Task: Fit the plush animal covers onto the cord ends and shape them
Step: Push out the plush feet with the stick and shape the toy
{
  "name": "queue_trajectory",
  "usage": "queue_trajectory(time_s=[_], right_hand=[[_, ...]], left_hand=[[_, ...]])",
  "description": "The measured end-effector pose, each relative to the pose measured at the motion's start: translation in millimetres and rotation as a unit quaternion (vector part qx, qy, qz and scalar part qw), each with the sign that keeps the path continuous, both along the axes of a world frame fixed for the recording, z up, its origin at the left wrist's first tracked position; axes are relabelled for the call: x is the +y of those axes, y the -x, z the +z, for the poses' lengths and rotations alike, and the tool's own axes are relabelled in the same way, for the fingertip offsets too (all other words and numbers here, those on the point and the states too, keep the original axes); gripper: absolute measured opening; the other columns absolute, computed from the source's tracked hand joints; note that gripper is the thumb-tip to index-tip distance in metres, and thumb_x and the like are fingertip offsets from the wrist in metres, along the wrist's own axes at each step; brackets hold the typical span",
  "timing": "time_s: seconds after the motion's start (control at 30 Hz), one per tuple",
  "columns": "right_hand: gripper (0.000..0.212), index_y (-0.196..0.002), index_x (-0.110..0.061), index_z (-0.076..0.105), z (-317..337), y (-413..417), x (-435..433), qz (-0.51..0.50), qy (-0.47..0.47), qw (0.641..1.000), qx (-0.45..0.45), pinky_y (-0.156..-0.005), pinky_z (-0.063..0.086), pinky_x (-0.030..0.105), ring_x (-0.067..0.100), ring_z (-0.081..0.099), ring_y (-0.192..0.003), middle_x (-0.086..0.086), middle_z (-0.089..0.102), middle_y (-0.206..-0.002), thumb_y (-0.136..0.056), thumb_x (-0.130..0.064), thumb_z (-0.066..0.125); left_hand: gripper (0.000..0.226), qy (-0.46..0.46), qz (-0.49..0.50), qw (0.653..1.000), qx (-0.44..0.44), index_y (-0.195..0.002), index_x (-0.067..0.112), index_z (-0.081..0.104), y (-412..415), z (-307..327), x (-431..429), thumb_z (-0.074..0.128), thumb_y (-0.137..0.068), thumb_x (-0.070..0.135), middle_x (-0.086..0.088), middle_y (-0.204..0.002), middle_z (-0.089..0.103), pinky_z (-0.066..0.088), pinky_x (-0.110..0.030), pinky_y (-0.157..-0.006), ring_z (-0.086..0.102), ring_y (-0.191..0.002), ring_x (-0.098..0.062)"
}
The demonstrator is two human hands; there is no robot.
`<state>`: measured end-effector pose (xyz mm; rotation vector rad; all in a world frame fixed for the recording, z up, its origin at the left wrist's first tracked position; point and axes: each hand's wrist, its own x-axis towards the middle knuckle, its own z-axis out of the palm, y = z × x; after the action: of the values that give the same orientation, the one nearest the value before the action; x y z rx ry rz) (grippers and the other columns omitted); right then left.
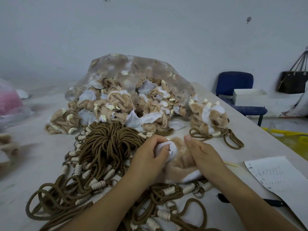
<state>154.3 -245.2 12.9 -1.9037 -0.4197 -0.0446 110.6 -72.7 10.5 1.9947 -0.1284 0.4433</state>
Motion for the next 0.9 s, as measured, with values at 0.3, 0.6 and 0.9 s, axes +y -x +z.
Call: queue_trajectory(time_s=[0.3, 0.6, 0.9], right_hand=[[0.065, -0.082, -0.018, 0.069, 5, 3, 1, -0.009, 0.016, 1.0, -0.008, -0.066, 0.05, 0.022, 0.01, 0.065, -0.072, 0.003, 0.07, -0.078, -0.073, -0.072, 0.035], [0.038, -0.068, -0.024, 0.044, 9, 6, 4, -0.001, 0.106, 0.983, -0.148, -0.059, 0.036, 0.024, 0.005, 0.044, -0.062, -0.007, 0.046, -0.066, -0.087, -0.055, 0.034], [0.037, -0.076, -0.034, 0.049, 11, 13, 7, -0.068, 0.212, 0.947, -0.231, -0.062, 0.042, 0.027, 0.005, 0.05, -0.07, -0.011, 0.049, -0.079, -0.088, -0.063, 0.029]], left_hand=[[0.011, -0.015, -0.084, 0.996, 0.015, -0.095, 0.048, 0.059, -2, -3, -2, 0.064, -0.088, 0.041, 0.031, -0.101, 0.061, 0.041, -0.004, -0.077, 0.056, -0.097, 0.012], [0.01, 0.072, -0.074, 0.993, 0.063, -0.083, 0.012, 0.061, 0, -3, -4, 0.066, -0.087, 0.019, 0.01, -0.066, 0.063, 0.046, -0.017, -0.055, 0.057, -0.061, 0.0], [0.005, 0.176, 0.001, 0.982, 0.066, -0.084, 0.017, 0.064, -5, -2, 3, 0.063, -0.088, 0.02, 0.007, -0.068, 0.067, 0.047, -0.018, -0.051, 0.061, -0.059, -0.004]])
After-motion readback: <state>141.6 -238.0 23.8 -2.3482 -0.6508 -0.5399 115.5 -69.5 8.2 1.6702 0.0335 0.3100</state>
